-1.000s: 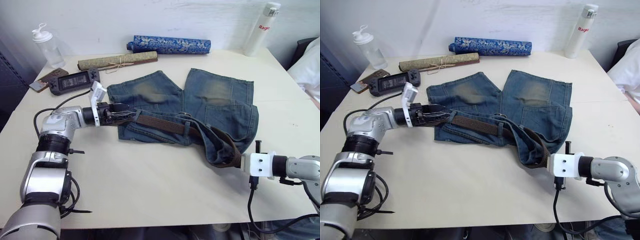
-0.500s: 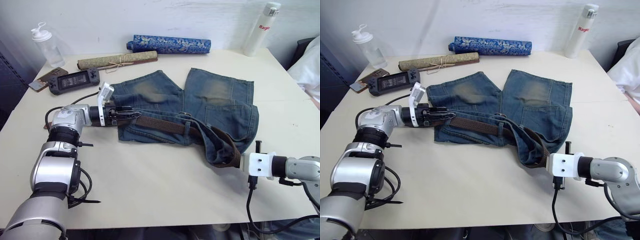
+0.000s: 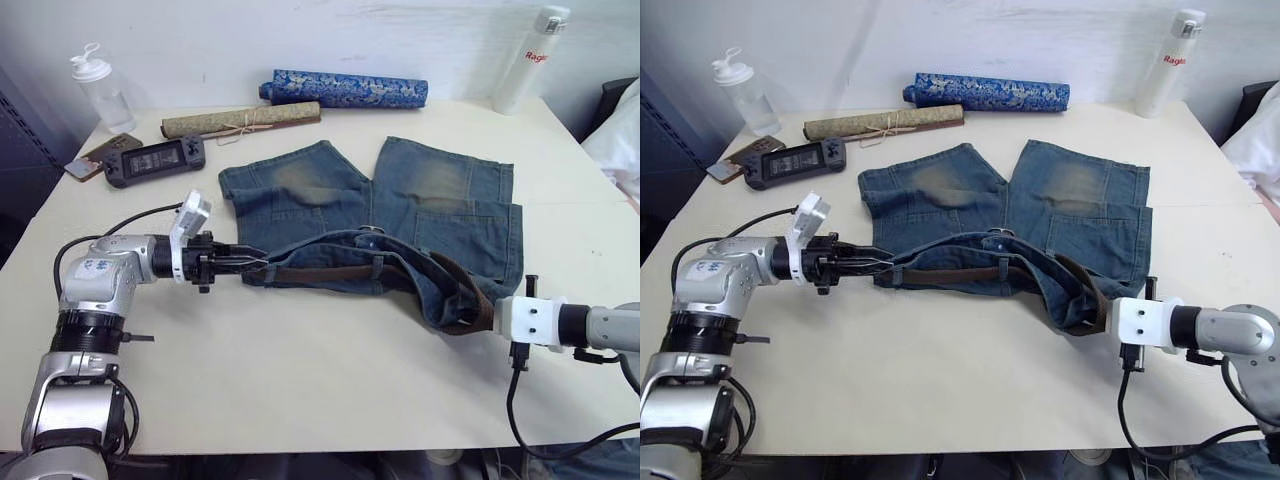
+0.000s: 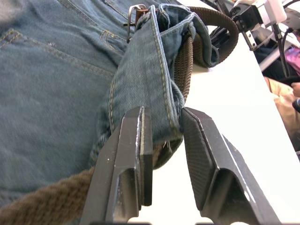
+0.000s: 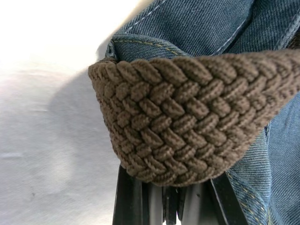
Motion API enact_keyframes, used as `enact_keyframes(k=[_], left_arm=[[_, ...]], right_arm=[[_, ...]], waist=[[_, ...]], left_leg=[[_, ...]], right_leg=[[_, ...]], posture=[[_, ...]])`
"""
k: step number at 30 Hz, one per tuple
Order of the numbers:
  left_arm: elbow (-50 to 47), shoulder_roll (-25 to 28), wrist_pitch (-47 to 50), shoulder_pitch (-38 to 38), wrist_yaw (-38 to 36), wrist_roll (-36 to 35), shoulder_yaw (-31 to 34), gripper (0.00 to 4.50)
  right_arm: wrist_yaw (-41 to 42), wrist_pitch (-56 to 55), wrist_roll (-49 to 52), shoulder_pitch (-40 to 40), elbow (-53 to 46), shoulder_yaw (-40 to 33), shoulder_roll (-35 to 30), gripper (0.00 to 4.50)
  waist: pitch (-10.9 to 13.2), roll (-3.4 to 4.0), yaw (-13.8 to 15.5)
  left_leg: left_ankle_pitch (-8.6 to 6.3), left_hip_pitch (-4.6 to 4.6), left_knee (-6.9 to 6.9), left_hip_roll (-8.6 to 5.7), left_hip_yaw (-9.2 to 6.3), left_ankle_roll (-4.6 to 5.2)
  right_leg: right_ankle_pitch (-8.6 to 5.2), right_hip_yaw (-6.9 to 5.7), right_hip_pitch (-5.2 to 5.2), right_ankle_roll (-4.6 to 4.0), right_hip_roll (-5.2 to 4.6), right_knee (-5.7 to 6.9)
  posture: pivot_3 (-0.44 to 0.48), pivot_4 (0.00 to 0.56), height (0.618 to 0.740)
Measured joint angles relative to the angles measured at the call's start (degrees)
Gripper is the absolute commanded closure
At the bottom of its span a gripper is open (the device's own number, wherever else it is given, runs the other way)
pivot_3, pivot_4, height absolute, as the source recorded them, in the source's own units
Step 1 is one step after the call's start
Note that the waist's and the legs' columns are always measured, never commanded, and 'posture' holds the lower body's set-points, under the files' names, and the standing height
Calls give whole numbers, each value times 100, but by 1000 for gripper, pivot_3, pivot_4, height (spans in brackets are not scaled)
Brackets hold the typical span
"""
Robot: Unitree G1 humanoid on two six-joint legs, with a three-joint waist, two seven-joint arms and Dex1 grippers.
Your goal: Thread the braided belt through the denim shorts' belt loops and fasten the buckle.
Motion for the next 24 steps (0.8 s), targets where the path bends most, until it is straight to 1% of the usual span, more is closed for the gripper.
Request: enact_keyframes(k=[4,6,8,9,14,17,21,24], left_arm=[[-731,208,-359,690,-78,38,-74,3225],[-1092,388,-853,1171,-130,214,-130,3225],[-1175,550,-1171,1498,-176,330,-138,3225],[-1189,627,-1297,1622,-201,386,-138,3225],[-1303,1106,-1703,2283,-358,443,-44,3225],[-1371,1180,-1733,2505,-357,413,8,3225],[-1725,1180,-1596,2672,-307,245,27,3225],[-1829,1174,-1422,2672,-214,47,152,3225]], right_arm=[[117,-136,61,271,-87,-128,-211,4500],[292,-226,132,507,-110,-296,-468,4500],[438,-289,180,730,-91,-492,-635,4500],[506,-327,191,840,-88,-599,-696,4500],[902,-524,228,1361,-82,-1075,-1065,4500],[1108,-417,212,1716,-309,-1310,-1159,4500],[1341,264,83,2229,-1262,-1528,-1343,4500],[1236,558,-99,2090,-1550,-1383,-1353,4500]], waist=[[-1,6,-4],[0,7,-1],[1,9,11],[2,9,26],[7,22,90],[8,22,145],[9,25,140],[5,19,132]], left_leg=[[-7,1,1,2,8,-2],[-14,1,6,3,14,1],[-24,-1,17,7,30,5],[-25,-2,20,7,34,6],[-47,-3,40,9,64,21],[-48,-4,43,11,67,21],[-50,-2,43,23,65,19],[-54,5,43,35,50,12]], right_leg=[[-4,1,-2,-8,-4,0],[-11,1,-2,-21,-5,0],[-21,-7,1,-41,-6,1],[-53,-9,3,-105,-6,1],[-60,-13,6,-118,-14,3],[-61,-19,8,-120,-15,4],[-63,-29,11,-121,-8,2],[-64,-57,25,-124,-4,0]], posture=[[0,150,637],[0,150,637],[0,150,637],[0,150,637],[0,150,637],[0,150,637],[0,150,637],[0,150,637]])
